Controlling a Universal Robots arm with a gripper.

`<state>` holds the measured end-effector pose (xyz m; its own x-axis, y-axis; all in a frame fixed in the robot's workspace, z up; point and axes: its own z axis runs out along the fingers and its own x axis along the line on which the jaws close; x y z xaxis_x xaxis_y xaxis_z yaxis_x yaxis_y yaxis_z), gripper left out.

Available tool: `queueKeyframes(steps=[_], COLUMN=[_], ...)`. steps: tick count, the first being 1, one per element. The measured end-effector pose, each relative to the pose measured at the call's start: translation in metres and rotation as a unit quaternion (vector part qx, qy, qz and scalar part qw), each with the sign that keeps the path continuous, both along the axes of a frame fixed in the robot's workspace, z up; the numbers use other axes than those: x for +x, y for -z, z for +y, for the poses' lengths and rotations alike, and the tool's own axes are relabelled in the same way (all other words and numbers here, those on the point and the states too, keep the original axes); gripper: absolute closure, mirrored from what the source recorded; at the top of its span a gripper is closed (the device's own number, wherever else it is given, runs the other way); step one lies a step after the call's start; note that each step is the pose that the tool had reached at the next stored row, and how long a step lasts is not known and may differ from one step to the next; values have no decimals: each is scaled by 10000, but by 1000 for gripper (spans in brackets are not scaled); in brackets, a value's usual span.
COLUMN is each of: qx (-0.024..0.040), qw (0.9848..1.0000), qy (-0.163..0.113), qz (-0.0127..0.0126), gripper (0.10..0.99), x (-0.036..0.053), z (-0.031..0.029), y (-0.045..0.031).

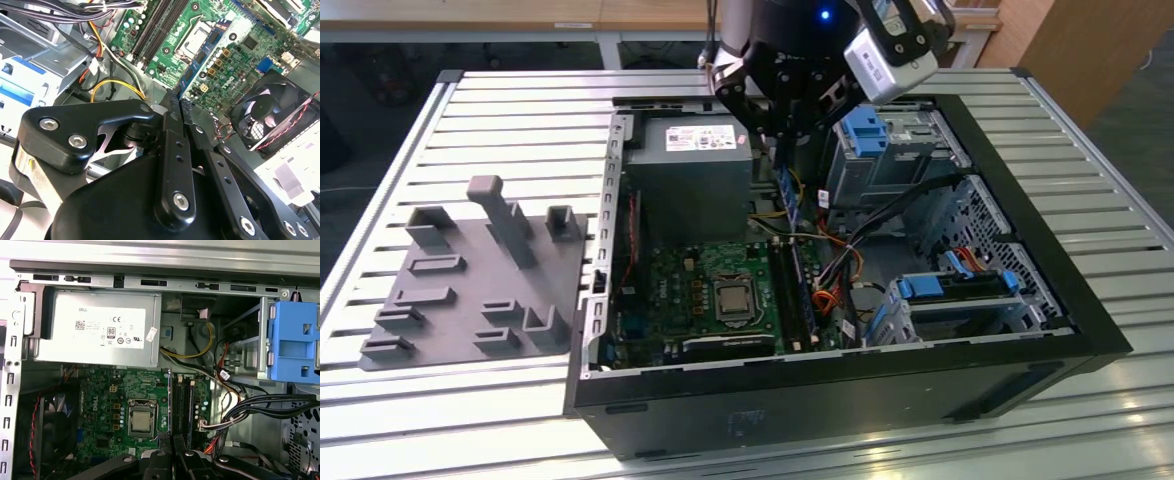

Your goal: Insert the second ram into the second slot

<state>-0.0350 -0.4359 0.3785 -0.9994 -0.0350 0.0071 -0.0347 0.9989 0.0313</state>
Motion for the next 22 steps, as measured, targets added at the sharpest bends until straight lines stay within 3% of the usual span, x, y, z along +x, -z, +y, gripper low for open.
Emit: queueKeyframes(steps=[22], qx=[-1], qw=[10000], qy=[51], qz=[0], gripper=[953], x=[0], z=[0], y=[81])
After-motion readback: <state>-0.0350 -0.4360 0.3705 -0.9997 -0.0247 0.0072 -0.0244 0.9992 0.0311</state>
